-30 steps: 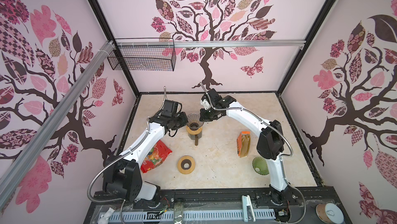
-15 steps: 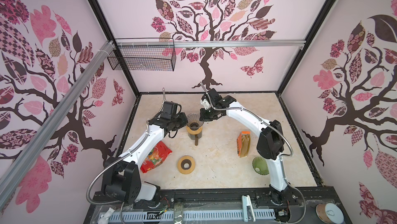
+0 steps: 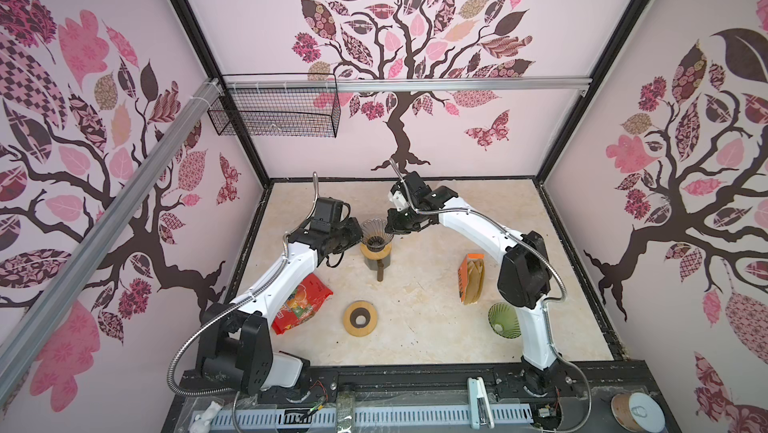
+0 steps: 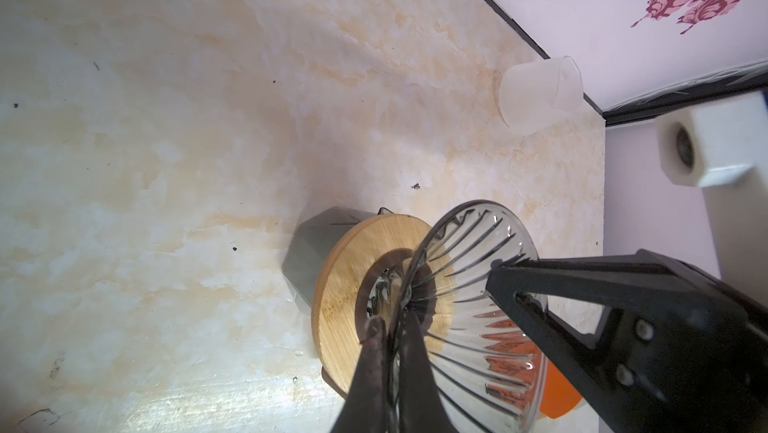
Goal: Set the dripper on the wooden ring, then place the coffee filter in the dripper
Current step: 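Hold the glass dripper rim with both grippers, seating it in the holder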
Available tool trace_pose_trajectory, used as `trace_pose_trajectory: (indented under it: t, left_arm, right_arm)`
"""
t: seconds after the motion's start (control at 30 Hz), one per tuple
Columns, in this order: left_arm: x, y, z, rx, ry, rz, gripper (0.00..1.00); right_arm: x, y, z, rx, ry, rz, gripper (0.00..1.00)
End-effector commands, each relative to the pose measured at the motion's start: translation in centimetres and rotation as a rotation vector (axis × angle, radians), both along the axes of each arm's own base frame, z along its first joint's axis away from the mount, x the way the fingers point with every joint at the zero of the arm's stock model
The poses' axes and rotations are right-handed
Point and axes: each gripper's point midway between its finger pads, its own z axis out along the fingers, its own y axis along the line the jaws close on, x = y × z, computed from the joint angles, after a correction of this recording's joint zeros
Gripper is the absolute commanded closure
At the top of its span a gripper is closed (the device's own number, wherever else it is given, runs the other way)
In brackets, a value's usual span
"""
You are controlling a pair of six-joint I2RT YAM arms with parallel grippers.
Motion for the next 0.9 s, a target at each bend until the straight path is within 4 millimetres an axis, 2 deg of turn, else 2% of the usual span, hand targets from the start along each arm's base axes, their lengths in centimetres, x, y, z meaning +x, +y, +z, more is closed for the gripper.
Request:
trace_pose_trajectory:
  t: [0.0,0.2,0.37,0.5,0.63,0.87]
  left_arm:
    - [-3.1,1.8,-6.4,0.112,0.189,0.051,1.0]
    - [-4.2,2.5,-8.5,0.11,0.217,0.103,1.0]
    - [-4.2,2.1,-8.8,0.1,0.236,0.085,1.0]
    - [-4.4,1.2,-9.4,0.068,0.243,0.058,1.0]
    - [-4.1,-0.2,-9.0,0.066,0.235,0.011,1.0]
    - [-2.6,-2.9,-8.3,0.055,0.224,-0.04,1.0]
  right_arm:
    - [-4.3,-0.5,-6.0,-0.106,0.164,0.073,0.89]
    - [-5.1,-0.9,-7.0,-0.103,0.175,0.066,0.89]
    - [-5.0,-1.1,-6.8,-0.102,0.166,0.066,0.89]
    - [-4.3,-1.8,-6.1,-0.109,0.139,0.042,0.89]
    - [-3.5,-3.0,-5.6,-0.101,0.136,0.01,0.89]
    - [-2.1,-6.3,-4.6,-0.079,0.12,-0.069,0.89]
